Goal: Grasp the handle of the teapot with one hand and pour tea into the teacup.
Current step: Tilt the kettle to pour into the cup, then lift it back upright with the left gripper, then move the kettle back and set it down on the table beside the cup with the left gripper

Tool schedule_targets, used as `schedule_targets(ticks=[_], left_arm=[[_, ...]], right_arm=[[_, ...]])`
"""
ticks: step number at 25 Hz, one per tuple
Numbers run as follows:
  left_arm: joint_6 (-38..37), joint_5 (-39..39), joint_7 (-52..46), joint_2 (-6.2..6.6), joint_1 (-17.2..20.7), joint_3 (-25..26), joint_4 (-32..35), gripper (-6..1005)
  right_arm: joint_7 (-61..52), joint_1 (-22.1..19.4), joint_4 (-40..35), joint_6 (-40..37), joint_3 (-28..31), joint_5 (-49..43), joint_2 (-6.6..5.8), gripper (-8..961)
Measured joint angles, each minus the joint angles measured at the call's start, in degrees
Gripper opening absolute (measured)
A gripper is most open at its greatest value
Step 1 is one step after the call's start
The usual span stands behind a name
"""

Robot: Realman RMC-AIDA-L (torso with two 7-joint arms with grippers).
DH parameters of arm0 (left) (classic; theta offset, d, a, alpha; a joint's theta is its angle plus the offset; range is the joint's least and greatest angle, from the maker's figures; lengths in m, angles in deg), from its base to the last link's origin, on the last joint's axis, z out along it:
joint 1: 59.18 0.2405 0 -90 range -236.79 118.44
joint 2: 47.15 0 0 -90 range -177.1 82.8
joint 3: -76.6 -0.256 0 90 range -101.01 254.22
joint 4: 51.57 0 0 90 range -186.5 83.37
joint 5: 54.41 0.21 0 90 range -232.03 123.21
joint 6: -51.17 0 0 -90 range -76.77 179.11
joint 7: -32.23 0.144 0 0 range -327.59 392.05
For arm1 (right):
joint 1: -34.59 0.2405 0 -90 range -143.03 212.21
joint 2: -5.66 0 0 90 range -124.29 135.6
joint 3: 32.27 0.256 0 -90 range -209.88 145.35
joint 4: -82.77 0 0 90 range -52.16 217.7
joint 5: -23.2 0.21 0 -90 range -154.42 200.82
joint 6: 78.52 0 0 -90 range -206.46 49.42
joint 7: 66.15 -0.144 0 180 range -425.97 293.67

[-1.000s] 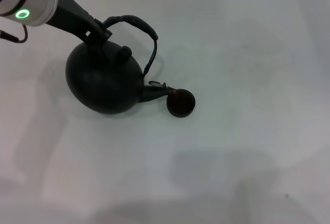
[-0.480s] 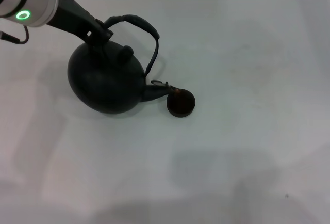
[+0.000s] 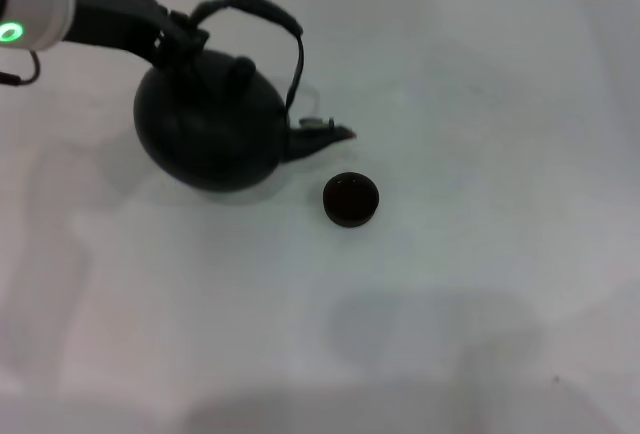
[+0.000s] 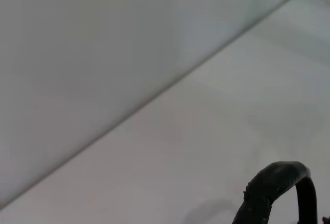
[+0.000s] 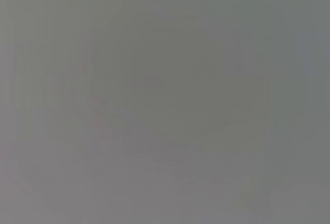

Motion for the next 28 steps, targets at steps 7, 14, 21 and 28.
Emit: schedule_targets(ticks=[7, 14, 21, 28], left_arm=[[-1.99, -14.57, 11.68, -0.04, 3.30, 11.19, -2.22, 183], [-1.59, -31.25, 30.53, 0.12, 5.46, 22.33, -13.93, 181], [-0.64, -42.84, 53.00, 0.13, 5.52, 28.75, -32.16, 180], [4.58, -52.62, 74.98, 0.62, 3.75, 41.10, -52.40, 178]], right_arm=[[-0.16, 0.17, -0.02, 0.32, -2.04, -0.02, 0.00, 828], [0.29, -0.16, -0.09, 1.88, -3.04, -0.02, 0.25, 828], [0.37, -0.22, -0.12, 1.95, -6.72, -0.05, 0.53, 828], [0.65, -0.20, -0.67, 2.93, -11.02, -0.10, 0.73, 828]])
